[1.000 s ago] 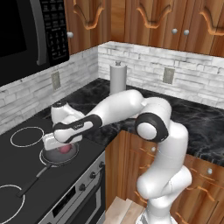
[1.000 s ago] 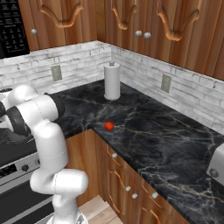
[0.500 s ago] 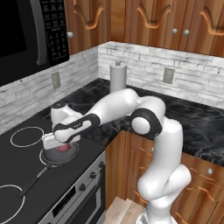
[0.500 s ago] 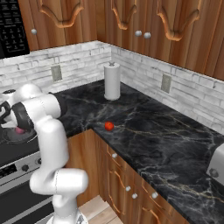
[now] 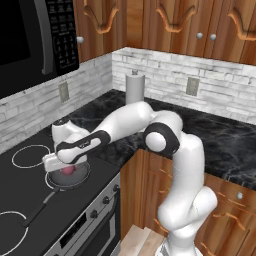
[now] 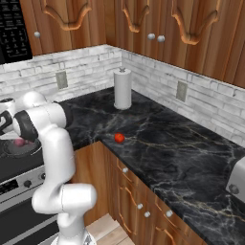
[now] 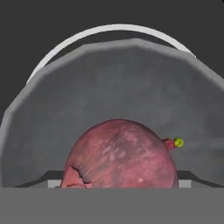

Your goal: Place the pan on the front right burner on the stove. Then place the tomato and the onion in the pan and turn on the front right burner.

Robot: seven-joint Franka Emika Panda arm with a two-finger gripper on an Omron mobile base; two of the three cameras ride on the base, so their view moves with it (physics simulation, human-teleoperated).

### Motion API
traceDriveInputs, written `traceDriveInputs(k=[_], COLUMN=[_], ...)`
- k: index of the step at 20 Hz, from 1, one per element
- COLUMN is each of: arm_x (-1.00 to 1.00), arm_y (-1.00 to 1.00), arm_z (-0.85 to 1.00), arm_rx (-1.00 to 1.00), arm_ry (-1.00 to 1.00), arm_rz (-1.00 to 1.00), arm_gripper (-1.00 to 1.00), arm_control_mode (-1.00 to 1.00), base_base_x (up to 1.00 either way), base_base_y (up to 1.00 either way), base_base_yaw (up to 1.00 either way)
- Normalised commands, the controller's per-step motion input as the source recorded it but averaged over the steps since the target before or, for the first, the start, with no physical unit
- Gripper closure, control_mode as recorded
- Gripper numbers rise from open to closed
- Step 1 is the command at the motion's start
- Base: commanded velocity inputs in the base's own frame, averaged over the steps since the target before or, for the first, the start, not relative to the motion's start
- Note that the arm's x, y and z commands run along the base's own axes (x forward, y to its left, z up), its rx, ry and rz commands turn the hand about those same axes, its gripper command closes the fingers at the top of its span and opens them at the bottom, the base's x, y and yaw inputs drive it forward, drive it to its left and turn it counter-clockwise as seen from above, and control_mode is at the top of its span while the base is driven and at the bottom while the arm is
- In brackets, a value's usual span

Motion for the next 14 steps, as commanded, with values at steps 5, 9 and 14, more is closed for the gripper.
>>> traceDriveInputs(k=[5, 9, 14], arm_x=[-0.09, 0.0, 0.0], arm_y=[0.0, 0.0, -0.1], arm_z=[0.05, 0.2, 0.44], arm_rx=[0.0, 0.0, 0.0], arm_ry=[0.0, 0.0, -0.02], arm_rz=[0.0, 0.0, 0.0], arm_gripper=[-1.0, -1.0, -1.0], arm_control_mode=[-1.0, -1.0, -1.0], base_base_x=[0.0, 0.0, 0.0], base_base_y=[0.0, 0.0, 0.0], base_base_yaw=[0.0, 0.0, 0.0])
